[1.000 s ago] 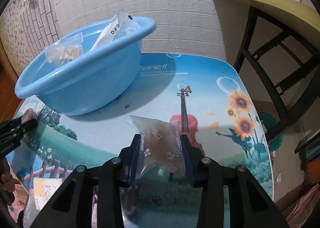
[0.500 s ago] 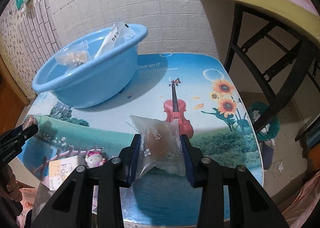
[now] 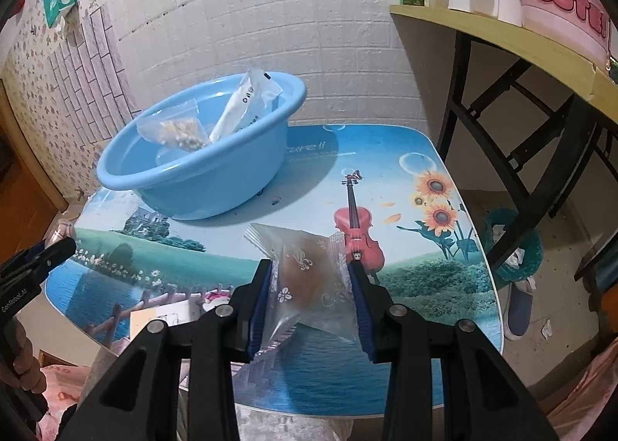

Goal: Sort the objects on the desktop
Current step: 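Carry the clear bag and pink toy with both grippers over the blue basin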

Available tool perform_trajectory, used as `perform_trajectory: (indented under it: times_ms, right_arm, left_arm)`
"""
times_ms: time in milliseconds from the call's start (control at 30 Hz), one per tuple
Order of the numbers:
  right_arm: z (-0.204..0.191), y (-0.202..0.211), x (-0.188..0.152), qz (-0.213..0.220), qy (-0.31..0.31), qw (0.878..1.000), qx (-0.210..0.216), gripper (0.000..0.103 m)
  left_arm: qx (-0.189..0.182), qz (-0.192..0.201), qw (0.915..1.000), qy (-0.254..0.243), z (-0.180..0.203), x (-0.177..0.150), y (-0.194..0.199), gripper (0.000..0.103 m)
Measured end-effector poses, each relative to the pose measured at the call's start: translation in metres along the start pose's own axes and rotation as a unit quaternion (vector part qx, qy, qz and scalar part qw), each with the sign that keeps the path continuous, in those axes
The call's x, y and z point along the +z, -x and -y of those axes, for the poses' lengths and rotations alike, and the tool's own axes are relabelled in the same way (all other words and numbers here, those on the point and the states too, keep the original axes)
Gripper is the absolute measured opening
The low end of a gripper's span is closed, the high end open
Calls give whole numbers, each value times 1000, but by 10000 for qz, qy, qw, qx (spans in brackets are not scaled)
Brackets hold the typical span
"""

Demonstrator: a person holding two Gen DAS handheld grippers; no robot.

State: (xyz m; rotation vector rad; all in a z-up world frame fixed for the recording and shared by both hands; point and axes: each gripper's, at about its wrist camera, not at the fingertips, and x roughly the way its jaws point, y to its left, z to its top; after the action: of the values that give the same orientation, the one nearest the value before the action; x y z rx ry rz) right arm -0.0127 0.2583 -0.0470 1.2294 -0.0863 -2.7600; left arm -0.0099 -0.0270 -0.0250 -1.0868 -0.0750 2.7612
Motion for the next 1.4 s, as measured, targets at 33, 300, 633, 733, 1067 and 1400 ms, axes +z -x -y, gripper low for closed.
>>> perform_trajectory:
  times_ms: [33, 300, 633, 733, 1067, 1400]
  right_arm:
    - [-1, 0, 0, 4, -13, 10000, 16, 40]
    - [-11, 6, 7, 99, 38, 9998, 171, 40]
    - [-22, 17, 24, 299, 73, 9991, 282, 40]
    - [-26, 17, 30, 315, 110, 9989, 343, 40]
    - [-39, 23, 56, 496, 186, 9971, 539, 40]
    - [-51, 10, 76, 449, 269, 9959, 737, 40]
  left_arm:
    - [-7, 17, 10000, -7, 1, 1, 1, 44]
    - [-103, 99, 9999, -82, 9, 10, 9, 44]
    - [-172, 307, 9989, -300, 25, 36, 17, 44]
    - [-186, 364, 9986, -336, 30, 46, 17, 44]
    - [-297, 367, 9975, -518, 47, 66, 9, 44]
    - [-217, 373, 9980, -453, 43, 83, 0, 44]
